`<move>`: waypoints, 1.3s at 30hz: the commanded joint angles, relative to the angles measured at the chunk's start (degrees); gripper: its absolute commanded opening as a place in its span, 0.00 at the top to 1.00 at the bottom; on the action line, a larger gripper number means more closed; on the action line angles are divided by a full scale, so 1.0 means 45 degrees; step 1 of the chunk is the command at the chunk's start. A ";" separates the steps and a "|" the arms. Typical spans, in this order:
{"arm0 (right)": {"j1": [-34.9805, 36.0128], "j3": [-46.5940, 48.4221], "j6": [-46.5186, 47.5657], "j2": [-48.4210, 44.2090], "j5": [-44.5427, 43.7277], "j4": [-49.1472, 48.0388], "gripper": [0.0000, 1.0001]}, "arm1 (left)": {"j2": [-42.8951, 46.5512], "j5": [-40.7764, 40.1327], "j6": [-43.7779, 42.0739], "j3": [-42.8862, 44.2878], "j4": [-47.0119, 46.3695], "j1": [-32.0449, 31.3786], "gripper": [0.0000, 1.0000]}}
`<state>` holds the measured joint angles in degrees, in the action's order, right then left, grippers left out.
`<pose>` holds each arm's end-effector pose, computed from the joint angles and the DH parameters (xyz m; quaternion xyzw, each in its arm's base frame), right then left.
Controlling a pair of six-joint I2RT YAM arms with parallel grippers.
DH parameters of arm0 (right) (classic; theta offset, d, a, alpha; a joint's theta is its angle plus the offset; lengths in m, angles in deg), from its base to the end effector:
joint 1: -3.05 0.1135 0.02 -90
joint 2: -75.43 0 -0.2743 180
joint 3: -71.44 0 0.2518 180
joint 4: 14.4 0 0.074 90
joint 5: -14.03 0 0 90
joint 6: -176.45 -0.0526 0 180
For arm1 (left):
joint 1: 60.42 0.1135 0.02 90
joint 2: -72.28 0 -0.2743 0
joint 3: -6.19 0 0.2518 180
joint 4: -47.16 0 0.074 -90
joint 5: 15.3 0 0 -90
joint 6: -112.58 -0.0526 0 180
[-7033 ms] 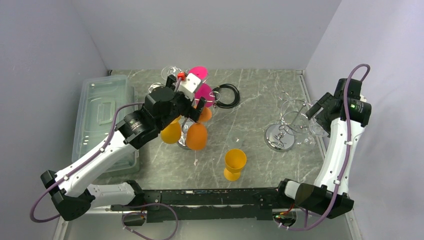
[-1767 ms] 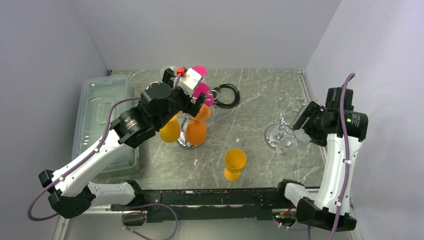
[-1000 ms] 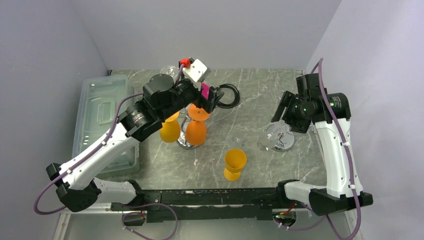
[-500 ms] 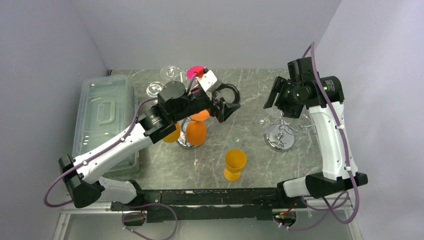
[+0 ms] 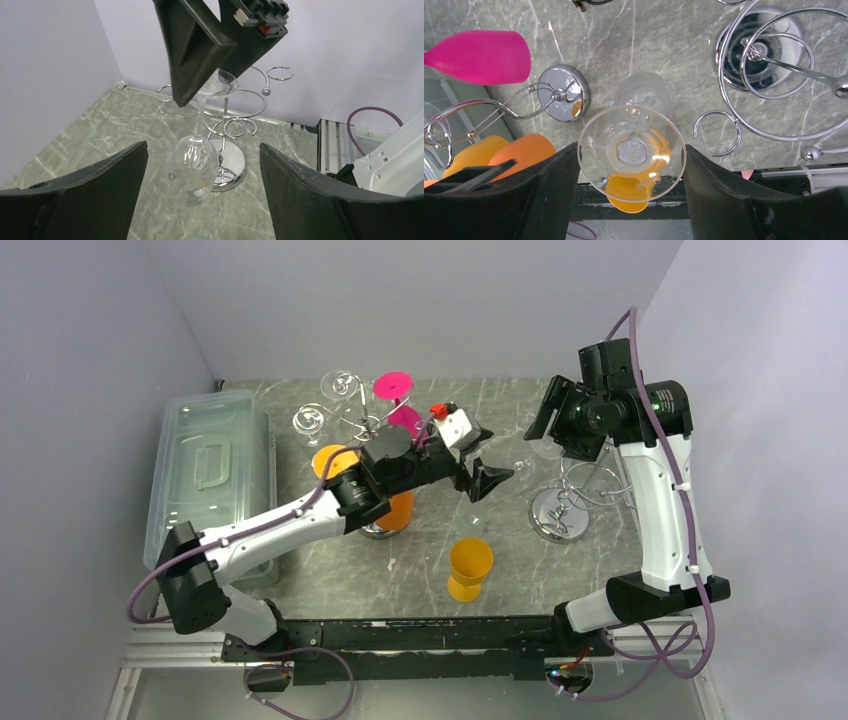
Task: Take the wine glass off the wine glass rack
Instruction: Place the wine glass at the center of the board.
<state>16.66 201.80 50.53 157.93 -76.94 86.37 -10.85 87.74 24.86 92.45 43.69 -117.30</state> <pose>0.2233 0.0531 0.4712 0.1861 0.9296 0.1259 0.2922 0.1884 -0.3105 0.4140 0.3785 0.5484 -0.4319 0.6078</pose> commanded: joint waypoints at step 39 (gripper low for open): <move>0.0061 0.0364 -0.0180 -0.0782 0.0992 -0.0246 0.87 | -0.2524 -0.3233 -0.2744 0.0733 -0.3399 -0.1850 0.15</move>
<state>16.68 202.98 50.22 156.01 -73.70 86.43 -22.33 76.09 14.15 92.95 28.04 -125.06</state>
